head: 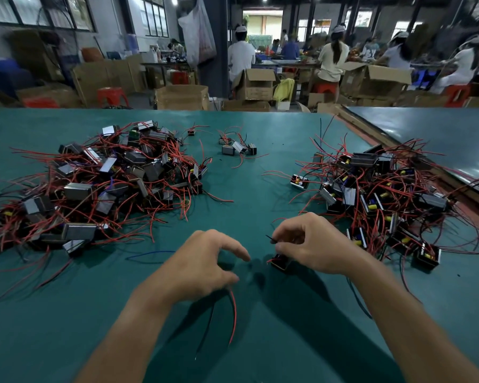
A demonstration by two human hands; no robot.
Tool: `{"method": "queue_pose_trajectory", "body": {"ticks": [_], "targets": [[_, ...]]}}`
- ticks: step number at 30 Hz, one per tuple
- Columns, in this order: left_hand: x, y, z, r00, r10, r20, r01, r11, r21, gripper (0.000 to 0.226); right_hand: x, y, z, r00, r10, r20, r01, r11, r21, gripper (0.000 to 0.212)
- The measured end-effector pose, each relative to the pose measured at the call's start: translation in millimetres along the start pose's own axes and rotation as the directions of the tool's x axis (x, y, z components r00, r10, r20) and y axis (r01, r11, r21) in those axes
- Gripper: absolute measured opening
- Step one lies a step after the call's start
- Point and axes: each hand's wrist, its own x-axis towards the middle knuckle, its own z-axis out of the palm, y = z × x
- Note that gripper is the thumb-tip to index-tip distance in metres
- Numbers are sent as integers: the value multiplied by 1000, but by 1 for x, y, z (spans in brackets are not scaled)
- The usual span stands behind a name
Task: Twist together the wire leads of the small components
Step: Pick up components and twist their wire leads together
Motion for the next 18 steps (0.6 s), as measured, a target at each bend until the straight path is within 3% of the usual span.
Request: {"method": "queue_pose_trajectory", "body": {"ticks": [6,12,16,18], "targets": [[-3,-3,-8,993,-28,113,22,998,57,76,2,2,2,1000,2,-16,-2,1000,-30,15],[1,-5,0,993,1,116,-11,997,83,32,1,1,5,1000,16,-13,-17,999,-34,13],[7,-5,10,1000,4,-26,-3,999,37,5,1,0,5,999,34,-24,-35,999,-20,13],[9,-4,14,998,3,-58,-1,1000,24,6,1,0,6,999,44,-30,-44,999,5,12]]}}
